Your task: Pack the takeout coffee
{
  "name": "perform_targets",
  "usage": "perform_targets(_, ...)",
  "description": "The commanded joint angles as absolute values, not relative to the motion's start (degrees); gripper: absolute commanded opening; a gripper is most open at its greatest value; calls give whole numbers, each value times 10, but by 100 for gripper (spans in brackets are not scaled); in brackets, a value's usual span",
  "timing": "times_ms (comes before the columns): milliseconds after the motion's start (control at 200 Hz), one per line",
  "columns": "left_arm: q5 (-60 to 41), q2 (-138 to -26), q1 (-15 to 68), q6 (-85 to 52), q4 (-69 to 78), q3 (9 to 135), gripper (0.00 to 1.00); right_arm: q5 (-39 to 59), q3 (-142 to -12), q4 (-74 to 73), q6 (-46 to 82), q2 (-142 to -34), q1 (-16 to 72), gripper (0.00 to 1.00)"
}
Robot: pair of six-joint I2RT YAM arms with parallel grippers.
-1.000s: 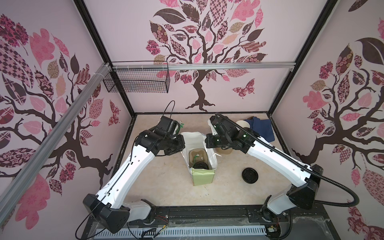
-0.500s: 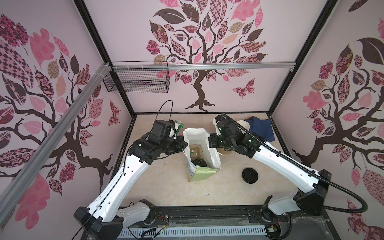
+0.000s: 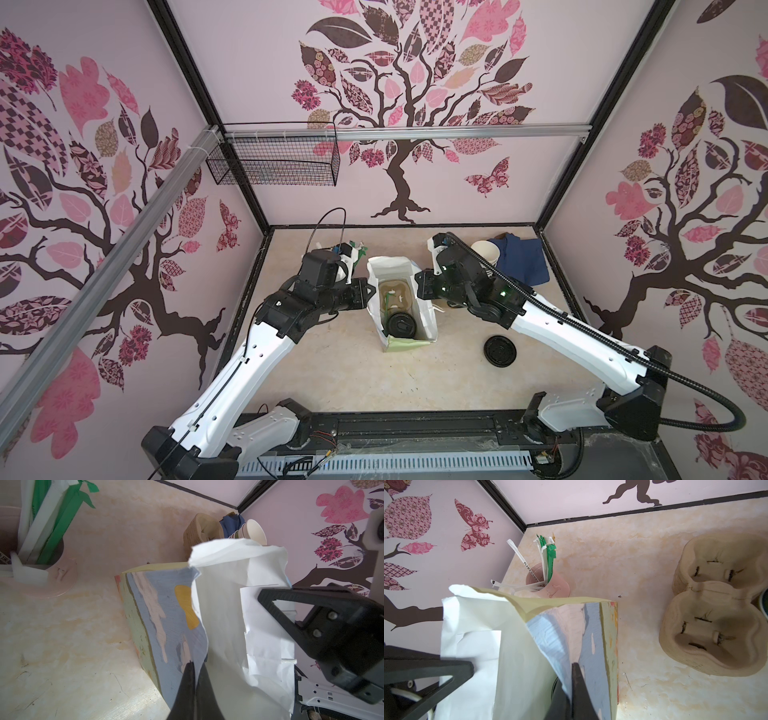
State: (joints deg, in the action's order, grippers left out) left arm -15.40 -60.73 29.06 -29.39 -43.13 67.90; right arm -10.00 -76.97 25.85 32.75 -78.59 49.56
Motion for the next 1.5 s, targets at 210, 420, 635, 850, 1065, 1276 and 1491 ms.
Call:
perform_targets(210, -156, -579, 298, -242, -354, 640, 0, -112, -758, 194, 304, -751, 505, 0)
perform_targets(420, -157, -604, 298, -271, -386, 658, 0, -93, -774, 232, 321, -763, 505, 0)
perform_targets(635, -163, -645, 298, -316, -440, 721, 0, -79, -807, 281, 337, -786, 505, 0)
perform_targets(850, -159, -675, 296, -352, -486, 787, 0, -68, -848, 335, 354, -808, 505, 0)
perform_targets(1065, -184, -716, 294, -399, -553, 836, 0, -38, -884, 395, 375, -836, 491, 0)
perform_targets(1276, -191, -730, 293, -429, -585, 846, 0, -10, -908, 426, 379, -862, 483, 0)
perform_targets(1491, -197, -747, 283, -437, -602, 843, 0, 1, -917, 438, 376, -879, 478, 11)
